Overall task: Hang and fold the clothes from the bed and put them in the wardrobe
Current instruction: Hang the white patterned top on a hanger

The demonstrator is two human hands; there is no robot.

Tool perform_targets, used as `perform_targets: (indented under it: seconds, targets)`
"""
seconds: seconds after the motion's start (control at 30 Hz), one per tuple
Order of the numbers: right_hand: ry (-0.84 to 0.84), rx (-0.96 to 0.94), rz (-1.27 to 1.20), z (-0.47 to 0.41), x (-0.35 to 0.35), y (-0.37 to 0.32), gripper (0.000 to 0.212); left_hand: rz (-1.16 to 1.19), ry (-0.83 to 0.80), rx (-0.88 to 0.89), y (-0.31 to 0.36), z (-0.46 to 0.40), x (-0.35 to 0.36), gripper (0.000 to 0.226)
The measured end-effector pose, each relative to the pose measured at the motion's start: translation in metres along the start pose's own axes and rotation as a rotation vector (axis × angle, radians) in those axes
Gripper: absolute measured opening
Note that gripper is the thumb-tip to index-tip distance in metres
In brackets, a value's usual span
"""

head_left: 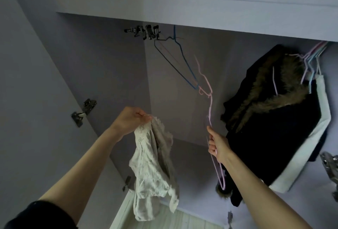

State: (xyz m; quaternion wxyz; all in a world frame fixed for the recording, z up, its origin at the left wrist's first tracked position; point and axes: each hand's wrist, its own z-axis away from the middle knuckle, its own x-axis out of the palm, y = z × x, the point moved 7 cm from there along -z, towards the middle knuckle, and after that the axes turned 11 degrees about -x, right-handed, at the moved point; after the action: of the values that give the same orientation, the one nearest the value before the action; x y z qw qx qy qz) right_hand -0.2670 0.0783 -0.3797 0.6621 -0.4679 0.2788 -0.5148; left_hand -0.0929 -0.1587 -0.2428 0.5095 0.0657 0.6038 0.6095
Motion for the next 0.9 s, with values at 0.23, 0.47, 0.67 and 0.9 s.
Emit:
perform_targets:
  seconds: [0.23,0.47,0.67,0.9]
  targets:
    - [-0.05,-0.238,0.027,0.005,-0.016,-0.007,0.046,0.01,-0.011,-0.034,-0.009,0.0,0.009,0.017]
    - [-0.092,-0.345,0.165,0.004,-0.009,-0.012,0.011,0.061,-0.037,-0.041,-0.013,0.001,0.014,0.019]
    - [0.008,-0.489,0.31,0.017,-0.009,-0.023,0.05,0.126,-0.066,-0.065,-0.019,-0.001,0.008,0.019]
    - [0.031,-0.562,0.55,0.035,-0.001,-0.021,0.067,0.085,-0.161,-0.13,-0.024,0.005,0.004,0.009]
